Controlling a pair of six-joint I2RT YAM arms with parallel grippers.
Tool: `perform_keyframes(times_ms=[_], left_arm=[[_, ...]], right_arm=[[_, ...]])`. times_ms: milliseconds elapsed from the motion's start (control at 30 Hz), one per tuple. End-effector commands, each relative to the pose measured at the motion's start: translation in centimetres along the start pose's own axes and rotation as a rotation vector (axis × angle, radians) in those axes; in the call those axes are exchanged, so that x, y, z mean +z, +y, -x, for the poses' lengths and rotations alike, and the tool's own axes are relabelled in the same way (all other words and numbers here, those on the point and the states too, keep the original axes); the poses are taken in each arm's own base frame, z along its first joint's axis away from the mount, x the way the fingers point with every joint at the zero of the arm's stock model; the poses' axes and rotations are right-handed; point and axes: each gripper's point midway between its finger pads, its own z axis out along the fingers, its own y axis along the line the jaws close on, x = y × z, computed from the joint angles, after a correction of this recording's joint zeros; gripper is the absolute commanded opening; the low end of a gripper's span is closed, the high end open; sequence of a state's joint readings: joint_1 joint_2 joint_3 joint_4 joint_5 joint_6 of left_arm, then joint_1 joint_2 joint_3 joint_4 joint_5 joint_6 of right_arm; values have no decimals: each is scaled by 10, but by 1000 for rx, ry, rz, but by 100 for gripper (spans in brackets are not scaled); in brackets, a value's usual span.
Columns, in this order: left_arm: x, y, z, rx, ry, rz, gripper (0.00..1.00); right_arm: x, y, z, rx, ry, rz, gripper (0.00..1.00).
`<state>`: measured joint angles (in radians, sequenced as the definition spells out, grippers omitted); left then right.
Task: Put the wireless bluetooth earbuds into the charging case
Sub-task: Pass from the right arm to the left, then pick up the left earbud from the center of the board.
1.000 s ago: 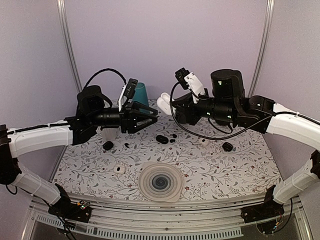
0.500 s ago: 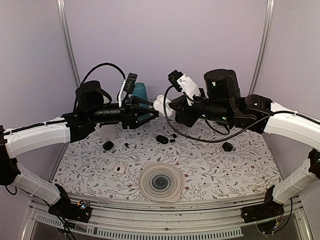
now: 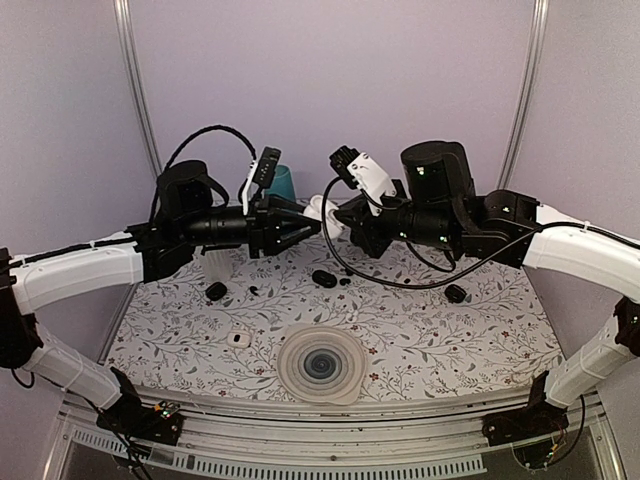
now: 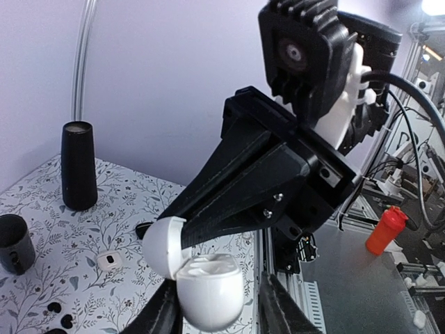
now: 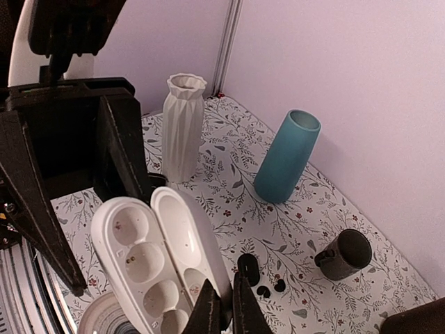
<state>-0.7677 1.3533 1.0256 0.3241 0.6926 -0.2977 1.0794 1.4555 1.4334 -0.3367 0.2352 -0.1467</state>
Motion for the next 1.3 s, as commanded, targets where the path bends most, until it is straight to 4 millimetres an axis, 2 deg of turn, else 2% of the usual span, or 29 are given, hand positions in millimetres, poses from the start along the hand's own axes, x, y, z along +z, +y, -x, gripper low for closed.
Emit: perform_keyframes(times_ms=[0, 200, 333, 500, 567, 733, 933, 1033, 1100, 1200, 1267], left_arm=[[6, -4, 6, 20, -8, -9, 36], [7, -5, 5, 21, -6, -15, 19], [6, -9, 2, 30, -7, -36, 0], [0, -16, 0, 47, -35, -64, 0], [-3, -17, -1, 55, -49, -66, 0], [-10, -17, 0, 64, -89, -43, 0], [-19, 0, 1, 32, -137, 81, 0], [-27, 5, 4, 34, -173, 135, 0], [-33, 7, 8, 47, -192, 168, 0], [-43, 8, 11, 99, -207, 203, 0], [-49, 9, 13, 109, -222, 219, 0]], right_arm=[[-4, 1, 13, 4, -31, 2, 4], [-4, 3, 13, 7, -31, 13, 5], [-5, 8, 15, 20, -39, 41, 13], [-7, 10, 17, 54, -60, 60, 33], [-10, 9, 17, 70, -73, 72, 37], [-18, 0, 18, 158, -117, 133, 43], [-35, -2, 26, 281, -202, 240, 53], [-38, -10, 23, 341, -212, 243, 57], [-36, -21, 15, 381, -201, 222, 60], [-26, -36, -14, 465, -142, 171, 62], [-20, -49, -33, 517, -110, 100, 68]])
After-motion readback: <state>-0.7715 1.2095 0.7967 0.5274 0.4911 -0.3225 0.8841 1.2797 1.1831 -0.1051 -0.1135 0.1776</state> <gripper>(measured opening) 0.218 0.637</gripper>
